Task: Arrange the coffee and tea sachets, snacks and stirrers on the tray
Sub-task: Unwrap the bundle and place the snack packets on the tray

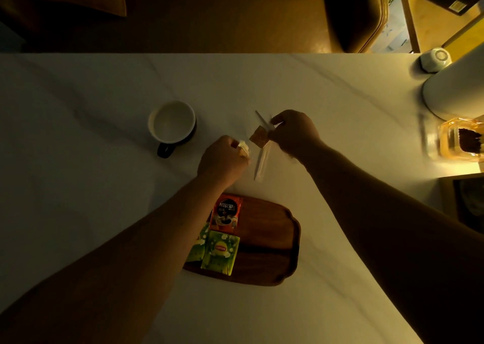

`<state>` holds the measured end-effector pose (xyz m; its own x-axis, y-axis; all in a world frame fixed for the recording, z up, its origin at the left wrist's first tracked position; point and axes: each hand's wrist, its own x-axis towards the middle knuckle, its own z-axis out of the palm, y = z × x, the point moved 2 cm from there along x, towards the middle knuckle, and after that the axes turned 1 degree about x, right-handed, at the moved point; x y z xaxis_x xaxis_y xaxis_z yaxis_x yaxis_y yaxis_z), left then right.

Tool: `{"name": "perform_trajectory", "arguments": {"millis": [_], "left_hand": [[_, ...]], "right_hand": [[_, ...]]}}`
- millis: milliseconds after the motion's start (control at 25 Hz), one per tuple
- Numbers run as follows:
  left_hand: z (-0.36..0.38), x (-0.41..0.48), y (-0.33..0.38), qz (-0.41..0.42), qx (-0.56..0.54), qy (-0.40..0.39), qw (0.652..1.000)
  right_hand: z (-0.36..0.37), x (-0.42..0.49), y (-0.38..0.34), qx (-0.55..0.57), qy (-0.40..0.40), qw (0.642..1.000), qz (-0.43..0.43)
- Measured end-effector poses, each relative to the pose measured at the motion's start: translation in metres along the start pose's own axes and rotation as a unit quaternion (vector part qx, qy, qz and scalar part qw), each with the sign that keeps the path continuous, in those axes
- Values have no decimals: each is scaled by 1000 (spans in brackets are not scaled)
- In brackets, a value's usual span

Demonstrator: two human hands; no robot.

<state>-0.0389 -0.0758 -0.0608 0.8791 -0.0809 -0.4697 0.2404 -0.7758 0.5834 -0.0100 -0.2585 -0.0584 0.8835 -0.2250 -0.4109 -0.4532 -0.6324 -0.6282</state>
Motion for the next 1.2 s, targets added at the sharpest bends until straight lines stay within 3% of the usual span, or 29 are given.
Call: {"name": "perform_trajectory", "arguments": {"millis": [160, 440, 560, 680, 800, 960, 1080, 1200], "left_hand": [[-3, -7, -5, -4, -62, -17, 998], [-6, -13, -13, -24, -97, -12, 995], [-7, -14, -13, -12, -76, -3, 997], [-9, -20, -13, 1, -42, 17, 999], [-13, -39, -18, -6, -82, 19, 996], [-6, -86, -37, -21, -119, -3, 993], [7, -125, -56, -27, -84, -24, 996], [23, -154, -71, -33, -47, -43, 997]], "right_hand": [[-1, 1, 1, 71, -52, 993, 77], [0, -2, 4, 135, -26, 982, 128], [0, -9, 1, 135, -1, 985, 111], [-14, -23, 0, 127, 96, 986, 46], [-30, -47, 9, 141, 141, 980, 17], [-28, -99, 33, 206, 56, 975, 54], [-6, -141, 48, 176, -29, 981, 72], [21, -163, 53, 117, -59, 989, 74]]}}
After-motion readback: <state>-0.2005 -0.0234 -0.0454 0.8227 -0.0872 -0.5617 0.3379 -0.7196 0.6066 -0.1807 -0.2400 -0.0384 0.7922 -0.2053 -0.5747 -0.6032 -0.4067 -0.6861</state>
